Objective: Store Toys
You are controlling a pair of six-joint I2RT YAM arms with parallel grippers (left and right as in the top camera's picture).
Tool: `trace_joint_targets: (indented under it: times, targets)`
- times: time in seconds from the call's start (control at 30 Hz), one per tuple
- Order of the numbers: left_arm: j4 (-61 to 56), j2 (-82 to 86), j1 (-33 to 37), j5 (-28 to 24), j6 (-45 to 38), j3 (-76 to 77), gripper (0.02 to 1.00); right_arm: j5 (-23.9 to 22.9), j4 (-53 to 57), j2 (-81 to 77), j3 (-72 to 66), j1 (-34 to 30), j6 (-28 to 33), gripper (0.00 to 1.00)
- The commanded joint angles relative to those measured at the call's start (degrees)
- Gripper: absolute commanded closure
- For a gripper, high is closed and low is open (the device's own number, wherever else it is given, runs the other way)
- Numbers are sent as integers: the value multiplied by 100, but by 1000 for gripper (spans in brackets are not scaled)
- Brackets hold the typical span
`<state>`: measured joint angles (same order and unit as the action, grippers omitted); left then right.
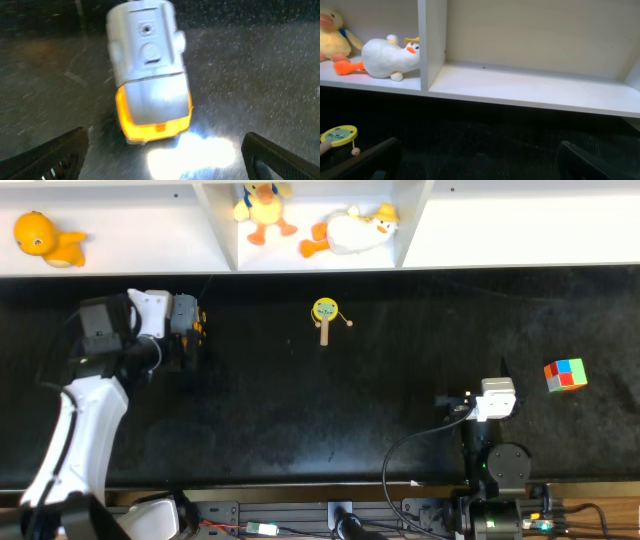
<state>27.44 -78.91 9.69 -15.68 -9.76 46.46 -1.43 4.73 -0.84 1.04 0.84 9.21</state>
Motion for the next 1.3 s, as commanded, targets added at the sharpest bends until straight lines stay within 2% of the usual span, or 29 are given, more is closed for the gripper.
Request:
trace_joint_targets:
  times: [0.03,0.23,0.4,0.57,0.63,0.7,0.93,1.03,1.3]
  targets:
    - [-343,-302,-199,-116,339,-17,20,35,-26,59,-76,-11,-44,5]
    - [-619,-533,-308,-85,431,11,20,35,-26,59,-76,-11,-44,5]
    - [-590,-597,-308,323,538,11,20,35,-26,59,-76,-11,-44,5]
    - [-610,-597,-308,398,538,11,23,35,-26,59,-76,-11,-44,5]
    - [-612,-597,-308,413,538,11,77,35,-26,59,-76,-11,-44,7]
    - [-612,-597,-308,518,573,11,237,35,-26,59,-76,-11,-44,5]
    - [-614,-579,-308,553,577,11,557,37,-26,59,-76,-11,-44,5]
    - [-614,-503,-308,595,579,11,595,35,-26,59,-76,-11,-44,5]
    - [-463,-208,-308,748,579,11,592,35,-26,59,-76,-11,-44,7]
